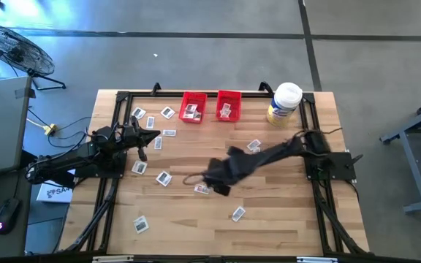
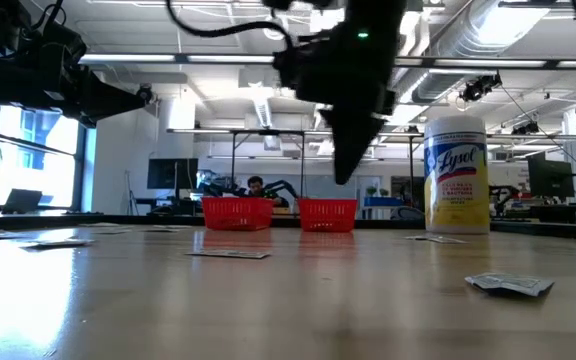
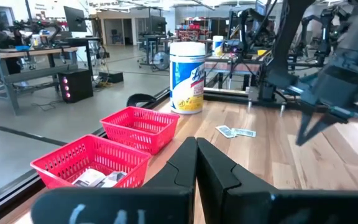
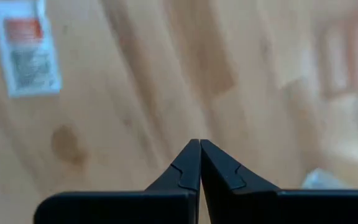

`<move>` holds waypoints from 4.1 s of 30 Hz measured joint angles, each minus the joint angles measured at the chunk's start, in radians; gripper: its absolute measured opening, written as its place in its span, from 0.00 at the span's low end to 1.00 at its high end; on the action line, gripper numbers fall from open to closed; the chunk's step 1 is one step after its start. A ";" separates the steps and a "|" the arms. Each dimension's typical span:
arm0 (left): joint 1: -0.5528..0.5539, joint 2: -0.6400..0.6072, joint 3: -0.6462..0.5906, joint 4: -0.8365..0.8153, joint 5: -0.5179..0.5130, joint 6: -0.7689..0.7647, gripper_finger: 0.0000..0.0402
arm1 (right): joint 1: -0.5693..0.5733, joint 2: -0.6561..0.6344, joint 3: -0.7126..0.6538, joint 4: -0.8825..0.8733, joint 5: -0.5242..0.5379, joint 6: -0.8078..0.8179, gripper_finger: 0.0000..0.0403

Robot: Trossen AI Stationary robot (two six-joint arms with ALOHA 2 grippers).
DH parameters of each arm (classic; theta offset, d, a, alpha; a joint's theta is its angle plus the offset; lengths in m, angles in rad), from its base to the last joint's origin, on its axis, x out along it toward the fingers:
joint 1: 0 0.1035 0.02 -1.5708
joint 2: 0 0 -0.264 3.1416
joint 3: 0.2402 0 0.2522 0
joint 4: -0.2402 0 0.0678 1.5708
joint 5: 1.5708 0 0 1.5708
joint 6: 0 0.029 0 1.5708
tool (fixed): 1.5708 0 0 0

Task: Pick & Place First Aid Supplies
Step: Put the ointment pack into the right red bin

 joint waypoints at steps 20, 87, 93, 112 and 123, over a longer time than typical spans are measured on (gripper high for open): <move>0.001 0.000 0.000 0.000 0.000 0.000 0.00 | 0.087 -0.485 -0.890 0.630 0.265 0.201 0.16; 0.000 0.000 0.000 0.000 0.000 0.000 0.00 | -0.252 -0.478 -1.118 1.128 0.084 0.036 0.00; 0.000 0.000 0.000 0.000 0.000 0.000 0.00 | -0.252 -0.478 -1.117 1.140 0.075 0.040 0.00; 0.000 0.000 0.000 0.000 0.000 0.000 0.00 | -0.251 -0.481 -1.115 1.242 0.053 0.034 0.00; 0.000 0.000 0.000 0.000 0.000 0.000 0.00 | -0.252 -0.481 -1.115 1.434 0.052 -0.050 0.00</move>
